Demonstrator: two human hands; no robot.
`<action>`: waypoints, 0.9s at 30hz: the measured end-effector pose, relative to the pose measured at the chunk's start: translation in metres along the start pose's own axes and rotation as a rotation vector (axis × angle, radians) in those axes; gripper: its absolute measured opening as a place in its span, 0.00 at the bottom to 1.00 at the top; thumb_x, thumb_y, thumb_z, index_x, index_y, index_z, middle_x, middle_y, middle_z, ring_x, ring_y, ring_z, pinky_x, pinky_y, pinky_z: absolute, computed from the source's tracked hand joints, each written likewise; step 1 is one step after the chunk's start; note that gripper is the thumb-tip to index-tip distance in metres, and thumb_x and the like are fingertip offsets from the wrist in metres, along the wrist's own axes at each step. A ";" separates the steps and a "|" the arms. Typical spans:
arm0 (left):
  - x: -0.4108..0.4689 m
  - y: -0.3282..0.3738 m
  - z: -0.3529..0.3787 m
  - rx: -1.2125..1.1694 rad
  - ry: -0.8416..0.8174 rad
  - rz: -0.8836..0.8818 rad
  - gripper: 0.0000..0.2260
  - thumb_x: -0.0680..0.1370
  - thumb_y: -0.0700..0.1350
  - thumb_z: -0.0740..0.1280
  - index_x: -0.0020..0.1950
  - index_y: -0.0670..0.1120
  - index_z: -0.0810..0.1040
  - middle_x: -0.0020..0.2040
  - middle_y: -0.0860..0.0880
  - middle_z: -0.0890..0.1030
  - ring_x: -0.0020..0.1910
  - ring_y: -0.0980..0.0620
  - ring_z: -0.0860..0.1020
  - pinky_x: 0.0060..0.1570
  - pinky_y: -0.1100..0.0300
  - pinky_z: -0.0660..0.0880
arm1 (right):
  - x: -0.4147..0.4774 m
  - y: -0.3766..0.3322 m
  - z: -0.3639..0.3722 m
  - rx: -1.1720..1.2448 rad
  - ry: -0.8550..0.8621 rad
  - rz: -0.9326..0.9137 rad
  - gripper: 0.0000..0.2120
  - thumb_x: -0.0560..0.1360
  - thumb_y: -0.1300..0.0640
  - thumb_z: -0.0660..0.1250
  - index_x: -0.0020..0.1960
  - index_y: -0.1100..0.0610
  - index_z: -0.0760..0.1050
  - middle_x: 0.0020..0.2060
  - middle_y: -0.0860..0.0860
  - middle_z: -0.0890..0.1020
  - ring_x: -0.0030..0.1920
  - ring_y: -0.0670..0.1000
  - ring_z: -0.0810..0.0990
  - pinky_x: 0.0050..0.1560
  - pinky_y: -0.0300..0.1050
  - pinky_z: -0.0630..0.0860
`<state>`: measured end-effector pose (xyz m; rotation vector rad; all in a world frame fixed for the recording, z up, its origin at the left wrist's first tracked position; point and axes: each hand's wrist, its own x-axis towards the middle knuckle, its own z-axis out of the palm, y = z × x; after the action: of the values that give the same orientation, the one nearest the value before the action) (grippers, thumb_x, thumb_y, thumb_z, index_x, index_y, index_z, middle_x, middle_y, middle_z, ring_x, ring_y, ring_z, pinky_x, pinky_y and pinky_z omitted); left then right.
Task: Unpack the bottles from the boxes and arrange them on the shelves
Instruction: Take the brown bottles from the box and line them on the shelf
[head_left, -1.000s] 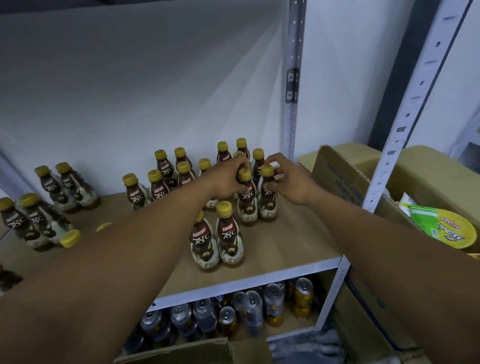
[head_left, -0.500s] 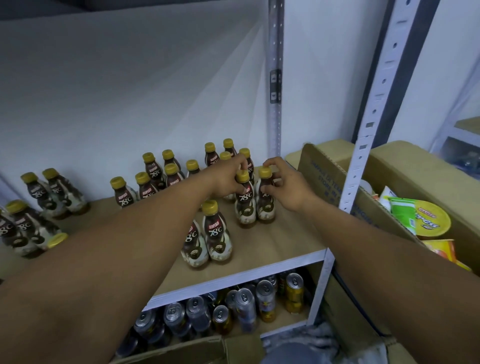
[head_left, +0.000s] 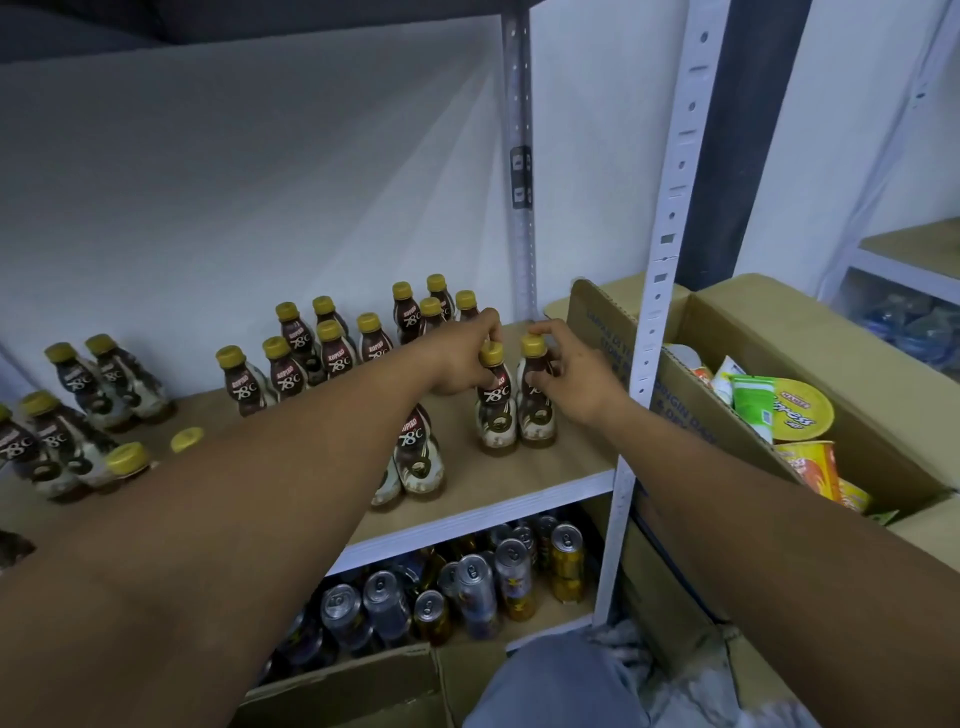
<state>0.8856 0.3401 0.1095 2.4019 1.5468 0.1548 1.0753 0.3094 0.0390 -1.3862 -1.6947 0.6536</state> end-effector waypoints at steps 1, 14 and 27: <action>-0.002 0.002 0.001 -0.009 0.003 0.000 0.20 0.75 0.46 0.76 0.57 0.52 0.66 0.45 0.51 0.75 0.43 0.50 0.75 0.37 0.56 0.67 | -0.003 0.000 0.000 -0.008 0.008 -0.002 0.23 0.77 0.62 0.70 0.67 0.44 0.69 0.50 0.53 0.83 0.49 0.53 0.83 0.53 0.54 0.82; -0.030 0.019 0.025 -0.124 0.094 0.034 0.20 0.77 0.45 0.73 0.63 0.50 0.66 0.49 0.49 0.77 0.45 0.49 0.77 0.42 0.55 0.72 | -0.035 0.000 -0.015 -0.038 0.028 0.024 0.24 0.78 0.61 0.70 0.68 0.42 0.67 0.54 0.54 0.82 0.53 0.55 0.82 0.55 0.55 0.82; -0.048 0.014 0.091 -0.403 0.427 0.027 0.35 0.77 0.42 0.74 0.77 0.59 0.60 0.62 0.46 0.80 0.48 0.48 0.82 0.53 0.46 0.80 | -0.041 0.011 -0.011 0.003 0.030 0.040 0.35 0.75 0.62 0.73 0.73 0.39 0.63 0.58 0.53 0.82 0.57 0.53 0.80 0.59 0.53 0.80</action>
<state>0.8991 0.2757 0.0296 2.1513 1.4651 0.9424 1.0925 0.2716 0.0246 -1.4239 -1.6460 0.6542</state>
